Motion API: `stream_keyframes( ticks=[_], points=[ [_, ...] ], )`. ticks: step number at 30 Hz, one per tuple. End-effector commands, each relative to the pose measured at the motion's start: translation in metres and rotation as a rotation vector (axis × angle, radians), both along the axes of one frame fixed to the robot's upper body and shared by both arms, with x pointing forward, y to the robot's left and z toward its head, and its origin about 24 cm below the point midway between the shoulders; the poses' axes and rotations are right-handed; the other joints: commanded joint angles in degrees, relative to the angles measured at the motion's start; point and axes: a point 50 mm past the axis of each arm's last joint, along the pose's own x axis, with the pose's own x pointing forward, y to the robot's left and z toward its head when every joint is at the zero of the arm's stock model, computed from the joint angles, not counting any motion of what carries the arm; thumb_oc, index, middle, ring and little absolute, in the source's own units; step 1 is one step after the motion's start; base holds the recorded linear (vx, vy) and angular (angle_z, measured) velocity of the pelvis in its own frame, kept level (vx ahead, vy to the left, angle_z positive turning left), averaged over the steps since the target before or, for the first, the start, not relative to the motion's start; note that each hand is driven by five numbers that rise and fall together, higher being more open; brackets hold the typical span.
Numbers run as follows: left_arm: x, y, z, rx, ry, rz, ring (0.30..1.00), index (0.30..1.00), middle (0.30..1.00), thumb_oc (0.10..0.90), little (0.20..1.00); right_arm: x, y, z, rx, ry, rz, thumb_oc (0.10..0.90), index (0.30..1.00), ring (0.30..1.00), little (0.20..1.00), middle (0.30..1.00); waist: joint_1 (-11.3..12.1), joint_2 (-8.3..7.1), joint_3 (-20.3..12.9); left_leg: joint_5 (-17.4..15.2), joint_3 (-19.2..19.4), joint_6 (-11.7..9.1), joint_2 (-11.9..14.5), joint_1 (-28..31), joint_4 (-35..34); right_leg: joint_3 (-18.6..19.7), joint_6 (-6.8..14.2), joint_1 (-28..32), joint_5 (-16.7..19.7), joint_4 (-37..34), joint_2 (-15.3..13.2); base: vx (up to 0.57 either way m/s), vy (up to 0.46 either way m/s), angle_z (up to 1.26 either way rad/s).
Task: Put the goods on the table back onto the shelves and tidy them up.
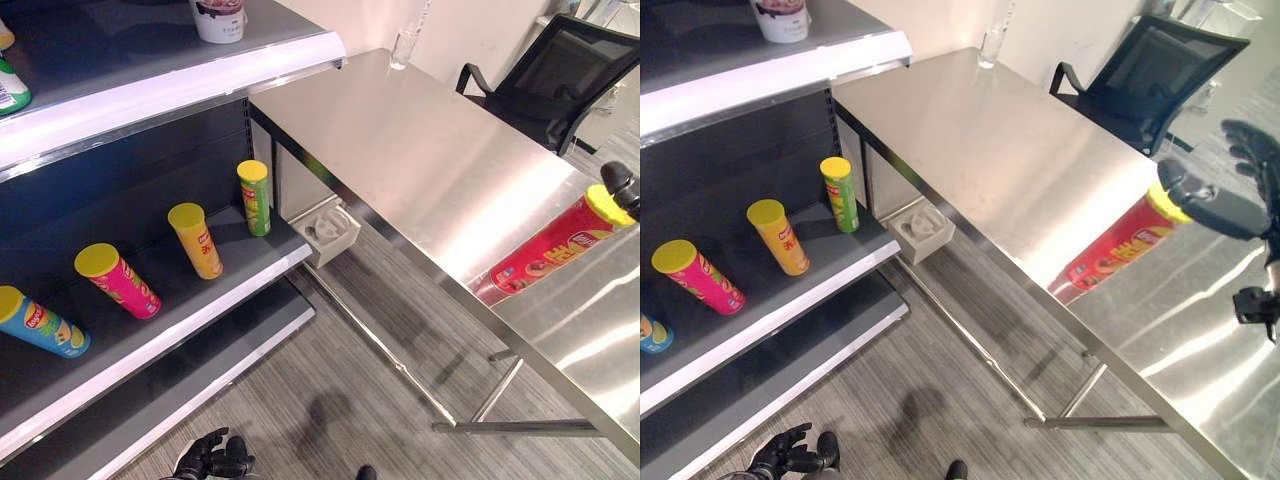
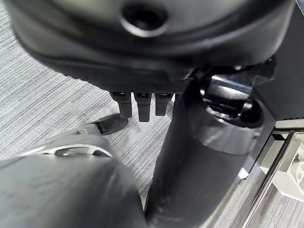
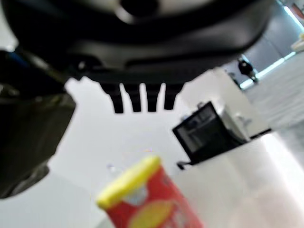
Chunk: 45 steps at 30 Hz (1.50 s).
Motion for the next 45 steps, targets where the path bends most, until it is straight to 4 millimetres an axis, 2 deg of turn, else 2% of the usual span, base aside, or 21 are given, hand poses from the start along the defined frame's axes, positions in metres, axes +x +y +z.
stream_keyframes(
  ticks=[1,4,11,27,34,41,45],
  points=[
    [0.022,0.008,0.012,0.037,-0.092,-0.054,0.9,0.9,0.9,0.8,0.9,0.0,0.005,0.054,-0.116,-0.168,0.009,0.8,0.9,0.9,0.9,0.9,2.1,-1.12,-1.6,-8.1,-3.7,-0.9,0.4,4.3,0.1,2.1,0.2,-0.9,-2.8,0.4,1.6,0.0,0.007,0.07],
    [0.023,0.006,0.012,0.036,-0.096,-0.072,0.9,0.9,0.9,0.8,0.9,0.004,0.007,0.048,-0.175,-0.044,0.038,0.8,0.9,0.9,0.9,0.9,2.0,-1.33,-1.4,-7.9,-3.8,-1.0,0.3,4.2,0.1,2.0,0.2,-1.0,-2.6,0.4,1.5,0.0,0.007,0.04],
    [0.023,0.005,0.012,0.029,-0.097,-0.091,0.9,0.9,0.9,0.8,0.9,0.008,0.015,0.041,-0.223,0.067,0.095,0.8,0.9,0.9,0.9,0.9,2.0,-1.34,-1.0,-7.7,-3.9,-1.1,0.4,3.8,0.1,1.8,0.2,-1.1,-2.7,0.4,1.4,0.0,0.001,0.02],
    [0.024,0.01,0.014,0.048,-0.103,-0.083,0.9,0.9,0.9,0.8,0.9,0.006,0.016,0.039,-0.362,0.174,0.058,0.8,0.9,0.9,0.9,0.9,2.0,-1.82,-0.4,-7.4,-4.1,-1.2,0.5,3.4,0.1,1.7,0.2,-1.5,-2.6,0.4,1.4,0.0,0.0,0.0],
    [0.024,0.011,0.014,0.05,-0.103,-0.078,0.9,0.9,0.9,0.8,0.9,0.004,0.017,0.034,-0.334,0.18,0.069,0.8,0.9,0.9,0.9,0.9,1.9,-1.89,-0.5,-7.6,-4.0,-1.2,0.5,3.6,0.1,1.9,0.2,-1.4,-2.6,0.4,1.4,0.0,0.0,0.0],
    [0.025,0.01,0.014,0.057,-0.106,-0.051,0.9,0.9,0.9,0.8,0.9,0.0,0.02,0.032,-0.278,0.044,0.036,0.8,0.9,0.9,0.9,0.9,1.7,-1.24,-0.7,-8.0,-4.0,-0.7,0.3,4.0,0.1,2.1,0.2,-1.3,-2.7,0.4,1.4,0.0,0.0,0.0],
    [0.025,0.01,0.014,0.057,-0.102,-0.053,0.9,0.9,0.9,0.8,0.9,0.002,0.025,0.021,-0.253,0.059,0.063,0.8,0.9,0.9,0.9,0.9,1.8,-0.89,-0.5,-8.1,-3.9,-0.6,0.2,4.1,0.1,2.2,0.2,-1.2,-2.7,0.4,1.4,0.0,0.0,0.0]
  ],
)
